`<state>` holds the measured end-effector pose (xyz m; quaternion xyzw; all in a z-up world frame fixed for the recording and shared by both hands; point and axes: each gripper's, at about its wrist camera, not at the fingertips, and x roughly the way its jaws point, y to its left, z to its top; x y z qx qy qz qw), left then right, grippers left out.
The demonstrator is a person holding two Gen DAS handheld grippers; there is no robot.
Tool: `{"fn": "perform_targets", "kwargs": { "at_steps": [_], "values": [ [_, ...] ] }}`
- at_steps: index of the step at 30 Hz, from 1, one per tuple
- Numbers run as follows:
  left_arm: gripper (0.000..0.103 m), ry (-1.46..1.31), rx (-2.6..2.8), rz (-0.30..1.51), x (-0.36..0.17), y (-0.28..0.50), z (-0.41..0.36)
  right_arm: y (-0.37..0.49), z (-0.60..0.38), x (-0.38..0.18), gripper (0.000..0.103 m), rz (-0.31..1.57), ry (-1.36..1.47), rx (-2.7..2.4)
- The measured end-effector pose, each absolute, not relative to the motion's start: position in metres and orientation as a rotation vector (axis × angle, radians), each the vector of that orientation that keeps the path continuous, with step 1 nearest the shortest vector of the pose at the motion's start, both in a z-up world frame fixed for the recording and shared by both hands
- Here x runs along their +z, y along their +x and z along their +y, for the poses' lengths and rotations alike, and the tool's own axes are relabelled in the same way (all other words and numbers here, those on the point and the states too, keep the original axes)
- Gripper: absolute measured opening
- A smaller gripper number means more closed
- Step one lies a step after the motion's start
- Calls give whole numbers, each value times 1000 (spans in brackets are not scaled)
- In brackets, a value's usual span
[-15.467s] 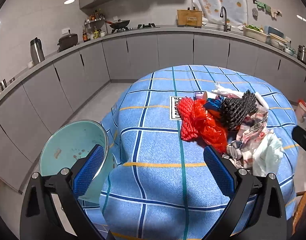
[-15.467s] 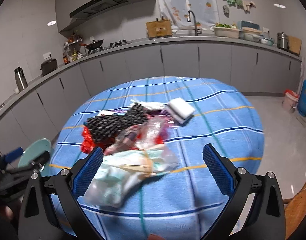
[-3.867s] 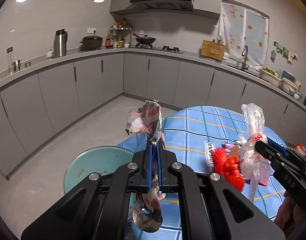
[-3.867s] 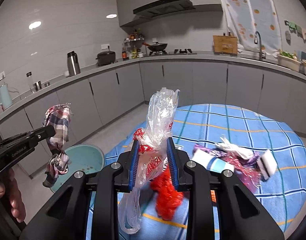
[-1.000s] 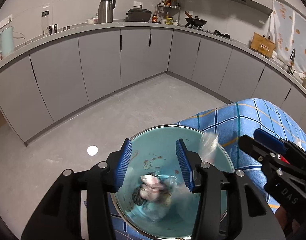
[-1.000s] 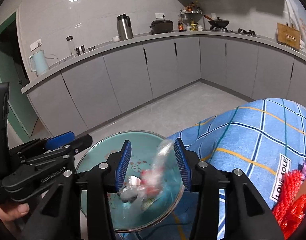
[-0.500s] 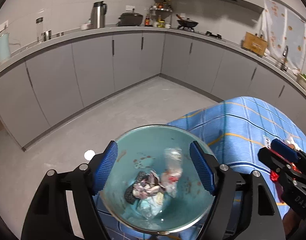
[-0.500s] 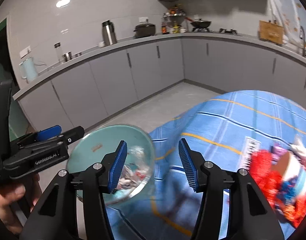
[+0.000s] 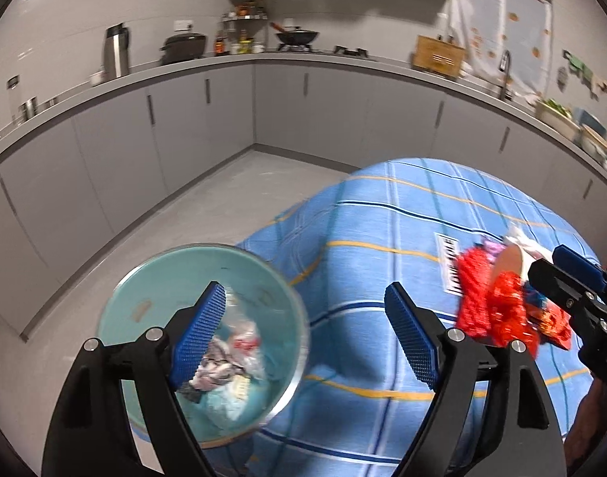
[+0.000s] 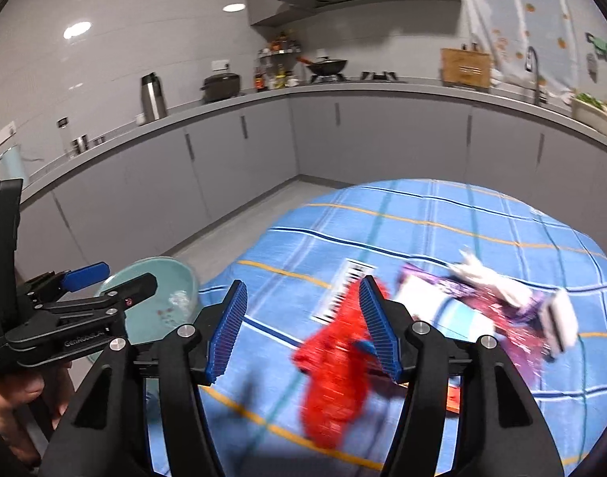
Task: Collect trash
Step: 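Move both tools back toward the remaining trash on the table, then grasp the red plastic bag with the left tool while the right tool grasps the red snack wrapper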
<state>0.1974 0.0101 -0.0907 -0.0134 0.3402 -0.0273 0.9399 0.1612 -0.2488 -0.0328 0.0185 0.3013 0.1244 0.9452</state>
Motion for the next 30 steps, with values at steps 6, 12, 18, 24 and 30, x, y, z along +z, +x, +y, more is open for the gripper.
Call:
{"fn": "perform_targets", "kwargs": {
  "at_steps": [6, 12, 18, 24, 30],
  "values": [
    [85, 10, -125, 704, -94, 198, -25, 153, -282, -41, 60, 626, 61, 186],
    [87, 43, -184, 714, -98, 200, -57, 144, -310, -49, 61, 636, 73, 122],
    [87, 61, -223, 721, -102, 201, -79, 136, -334, -57, 61, 647, 91, 59],
    [87, 107, -283, 731, -110, 193, -109, 125, -358, -65, 64, 657, 114, -1],
    [87, 152, -324, 752, -122, 188, -135, 119, -374, -74, 65, 678, 122, -61]
  ]
}}
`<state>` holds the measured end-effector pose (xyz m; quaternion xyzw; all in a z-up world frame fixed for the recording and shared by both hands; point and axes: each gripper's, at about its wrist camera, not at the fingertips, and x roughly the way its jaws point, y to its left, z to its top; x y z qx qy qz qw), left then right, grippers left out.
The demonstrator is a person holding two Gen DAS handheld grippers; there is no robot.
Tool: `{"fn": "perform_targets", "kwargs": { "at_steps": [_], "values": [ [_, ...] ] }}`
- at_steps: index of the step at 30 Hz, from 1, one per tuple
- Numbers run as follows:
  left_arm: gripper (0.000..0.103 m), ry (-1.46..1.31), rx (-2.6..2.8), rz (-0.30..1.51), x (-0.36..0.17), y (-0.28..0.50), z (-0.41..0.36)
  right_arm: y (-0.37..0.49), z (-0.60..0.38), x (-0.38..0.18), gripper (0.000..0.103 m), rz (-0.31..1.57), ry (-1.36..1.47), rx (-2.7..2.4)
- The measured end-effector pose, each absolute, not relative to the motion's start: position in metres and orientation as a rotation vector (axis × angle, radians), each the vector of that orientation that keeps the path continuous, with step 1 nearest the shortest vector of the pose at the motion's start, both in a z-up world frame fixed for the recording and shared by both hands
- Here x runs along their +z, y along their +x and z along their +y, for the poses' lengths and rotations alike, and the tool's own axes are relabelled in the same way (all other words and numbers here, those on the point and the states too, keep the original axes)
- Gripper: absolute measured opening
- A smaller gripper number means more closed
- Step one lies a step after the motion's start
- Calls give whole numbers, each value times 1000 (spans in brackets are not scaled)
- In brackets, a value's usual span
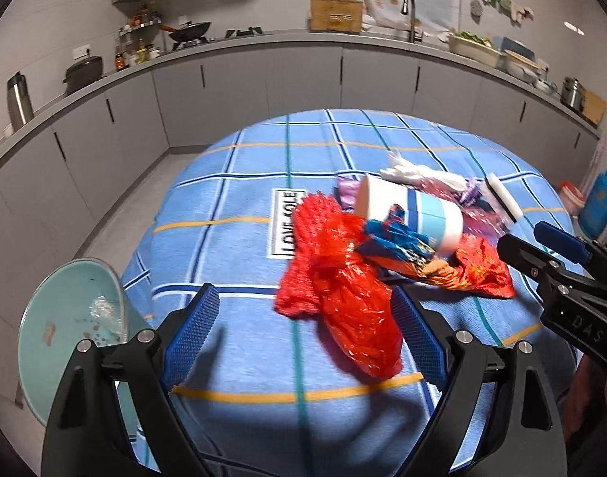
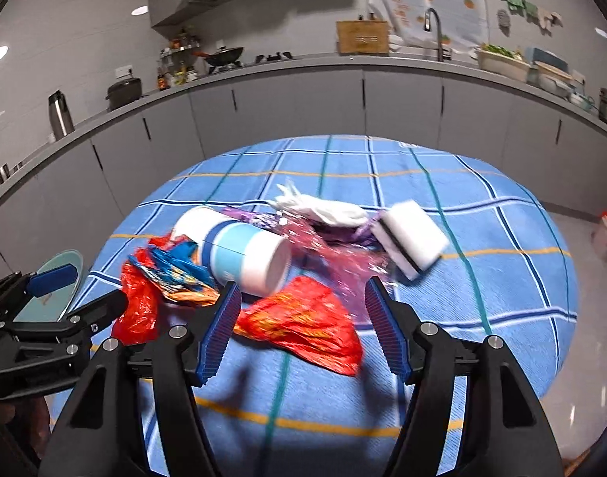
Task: Collect trash
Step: 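Grasp the red plastic bag with the left tool while the right tool grasps the red snack wrapper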
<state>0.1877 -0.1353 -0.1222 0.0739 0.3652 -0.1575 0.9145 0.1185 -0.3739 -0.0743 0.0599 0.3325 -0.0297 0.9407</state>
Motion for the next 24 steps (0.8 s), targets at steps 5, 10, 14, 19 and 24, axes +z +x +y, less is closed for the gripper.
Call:
{"fn": "perform_targets", "kwargs": {
  "at_steps": [5, 10, 14, 19, 24],
  "values": [
    [87, 159, -342, 766, -125, 188, -144, 113, -383, -80, 67, 683, 135, -80],
    [86, 169, -377, 767, -125, 182, -154, 111, -390, -83, 67, 685, 149, -98],
    [65, 170, -394, 803, -135, 185, -159, 110, -393, -83, 68, 686, 154, -103],
    [40, 166, -428, 808, -133, 181, -160, 109, -394, -83, 69, 686, 153, -104],
    [19, 151, -448, 788, -124, 174, -151, 111, -394, -86, 69, 703, 153, -99]
  ]
}}
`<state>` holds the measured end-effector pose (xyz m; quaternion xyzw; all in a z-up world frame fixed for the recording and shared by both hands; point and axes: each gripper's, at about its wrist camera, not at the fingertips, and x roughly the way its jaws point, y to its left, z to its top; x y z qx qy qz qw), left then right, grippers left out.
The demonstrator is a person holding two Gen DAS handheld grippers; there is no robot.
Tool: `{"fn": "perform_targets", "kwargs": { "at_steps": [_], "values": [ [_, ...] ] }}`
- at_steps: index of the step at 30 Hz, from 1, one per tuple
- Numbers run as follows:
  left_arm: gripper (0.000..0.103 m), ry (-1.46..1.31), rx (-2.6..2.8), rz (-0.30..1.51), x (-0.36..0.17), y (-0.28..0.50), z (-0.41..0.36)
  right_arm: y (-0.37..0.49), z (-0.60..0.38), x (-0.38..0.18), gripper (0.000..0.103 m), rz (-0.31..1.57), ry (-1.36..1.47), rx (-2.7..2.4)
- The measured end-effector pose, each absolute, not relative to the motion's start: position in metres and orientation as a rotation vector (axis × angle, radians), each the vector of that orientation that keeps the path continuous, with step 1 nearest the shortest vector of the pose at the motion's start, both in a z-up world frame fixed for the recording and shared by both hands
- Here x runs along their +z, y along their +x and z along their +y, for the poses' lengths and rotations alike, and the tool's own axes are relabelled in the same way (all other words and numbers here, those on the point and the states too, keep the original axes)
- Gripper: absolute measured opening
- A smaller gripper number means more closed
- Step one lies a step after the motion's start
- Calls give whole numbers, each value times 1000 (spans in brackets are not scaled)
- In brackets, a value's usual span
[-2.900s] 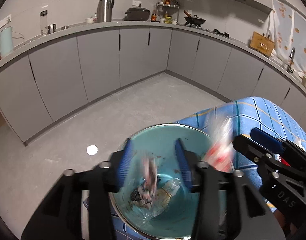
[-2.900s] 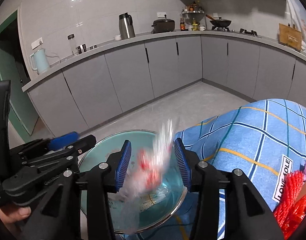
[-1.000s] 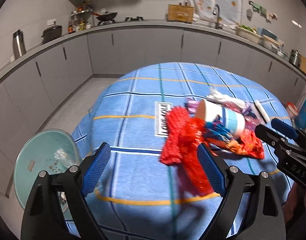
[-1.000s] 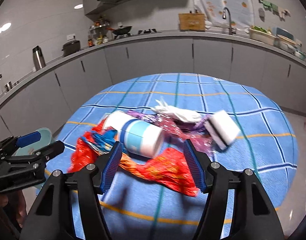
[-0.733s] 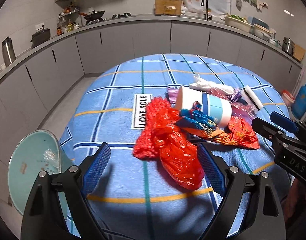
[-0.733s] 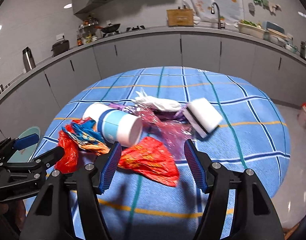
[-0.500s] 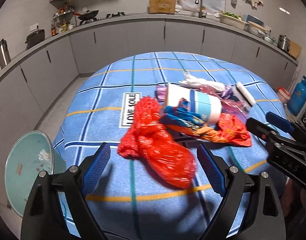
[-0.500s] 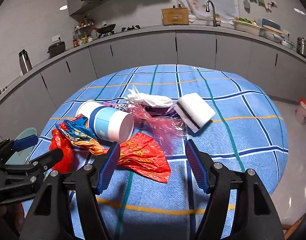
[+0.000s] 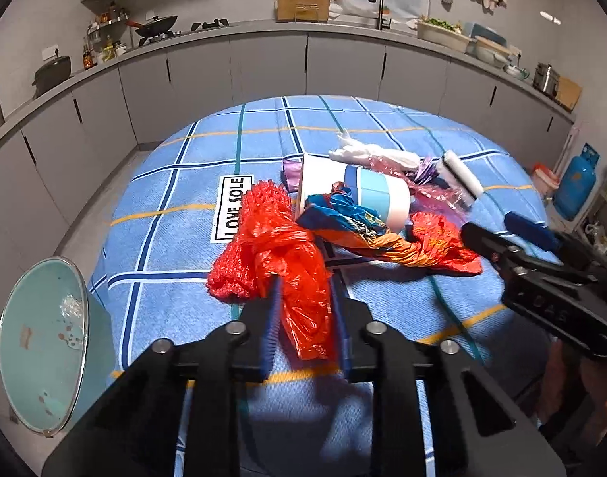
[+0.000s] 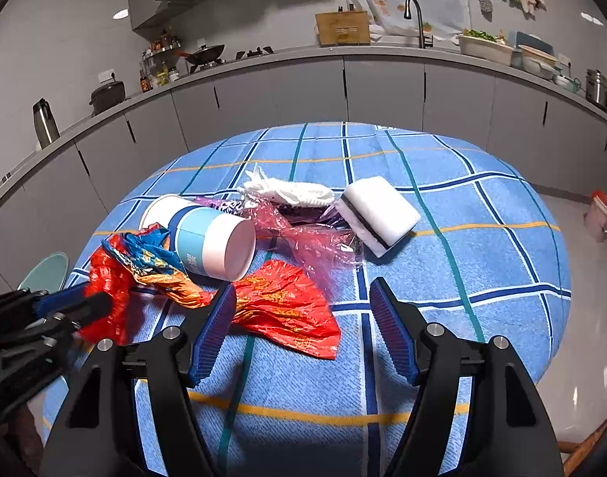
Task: Collect trash
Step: 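Grasp the red plastic bag with the left tool while the right tool grasps the red snack wrapper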
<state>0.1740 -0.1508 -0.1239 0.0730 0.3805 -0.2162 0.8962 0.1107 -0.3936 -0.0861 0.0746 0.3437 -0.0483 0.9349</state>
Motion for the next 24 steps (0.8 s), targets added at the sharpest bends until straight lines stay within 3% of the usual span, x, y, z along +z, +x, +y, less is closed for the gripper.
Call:
{"fn": "perform_targets", "kwargs": {
  "at_steps": [10, 17, 24],
  "values": [
    [15, 127, -414, 650, -80, 158, -126, 116, -381, -86, 69, 722, 125, -62],
    [15, 117, -370, 663, -86, 167, -113, 128, -376, -93, 69, 764, 134, -59],
    [15, 118, -373, 671, -91, 169, -110, 135, -377, -104, 58, 824, 162, -30]
  ]
}}
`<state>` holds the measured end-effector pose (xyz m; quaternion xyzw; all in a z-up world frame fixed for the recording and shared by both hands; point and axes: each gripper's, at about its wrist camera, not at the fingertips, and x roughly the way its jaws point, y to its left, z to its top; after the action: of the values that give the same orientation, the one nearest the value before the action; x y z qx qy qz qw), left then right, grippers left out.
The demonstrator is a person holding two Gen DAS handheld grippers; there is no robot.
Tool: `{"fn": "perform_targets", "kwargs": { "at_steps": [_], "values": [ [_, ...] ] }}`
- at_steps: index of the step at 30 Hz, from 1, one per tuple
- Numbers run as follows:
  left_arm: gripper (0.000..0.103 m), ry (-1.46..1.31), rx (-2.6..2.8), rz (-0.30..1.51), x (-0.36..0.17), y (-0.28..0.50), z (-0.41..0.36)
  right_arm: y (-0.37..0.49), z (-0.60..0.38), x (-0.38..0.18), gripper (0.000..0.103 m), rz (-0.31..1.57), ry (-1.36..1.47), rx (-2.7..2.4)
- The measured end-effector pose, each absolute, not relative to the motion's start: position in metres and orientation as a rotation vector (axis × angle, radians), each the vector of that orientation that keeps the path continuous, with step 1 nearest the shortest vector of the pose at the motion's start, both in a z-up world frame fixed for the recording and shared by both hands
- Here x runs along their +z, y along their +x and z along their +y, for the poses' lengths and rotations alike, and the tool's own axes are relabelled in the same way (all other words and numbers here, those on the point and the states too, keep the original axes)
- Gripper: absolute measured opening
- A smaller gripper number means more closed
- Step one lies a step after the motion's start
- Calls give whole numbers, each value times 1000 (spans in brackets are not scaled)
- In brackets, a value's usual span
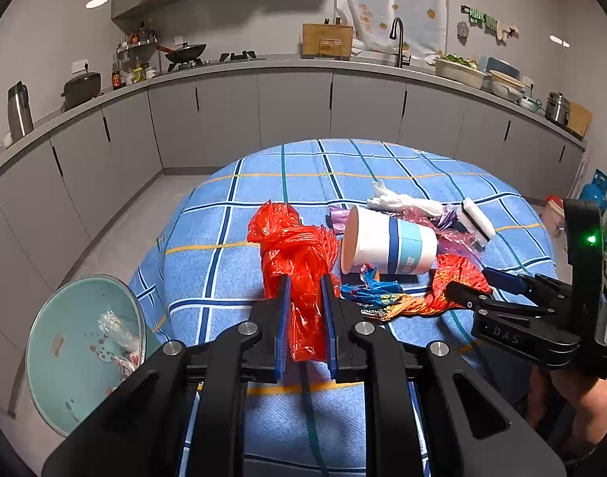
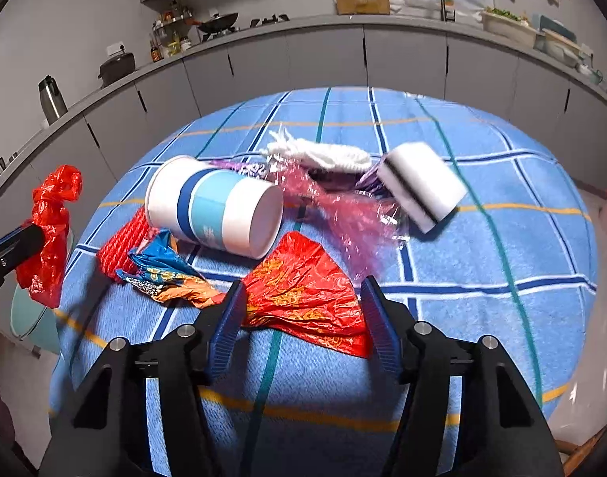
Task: Collect trash
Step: 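Grasp the red plastic bag with the left tool while the right tool grasps the red snack wrapper, then lift the red bag and wrapper with both tools and carry them toward the bucket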
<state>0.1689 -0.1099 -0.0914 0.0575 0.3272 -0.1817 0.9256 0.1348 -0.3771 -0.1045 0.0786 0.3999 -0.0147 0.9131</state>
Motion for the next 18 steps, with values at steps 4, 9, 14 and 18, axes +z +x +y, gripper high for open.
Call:
{"fn": "perform_targets", "kwargs": {
  "at_steps": [4, 9, 14, 18],
  "values": [
    [15, 118, -375, 676, -93, 168, -109, 133, -380, -107, 43, 836, 180, -6],
    [15, 116, -376, 671, -90, 168, -108, 126, -374, -104, 27, 839, 156, 34],
    [16, 113, -373, 668, -90, 168, -106, 117, -370, -100, 14, 822, 127, 31],
    [16, 108, -370, 660, -87, 166, -103, 113, -369, -91, 4, 790, 111, 18]
  ]
}}
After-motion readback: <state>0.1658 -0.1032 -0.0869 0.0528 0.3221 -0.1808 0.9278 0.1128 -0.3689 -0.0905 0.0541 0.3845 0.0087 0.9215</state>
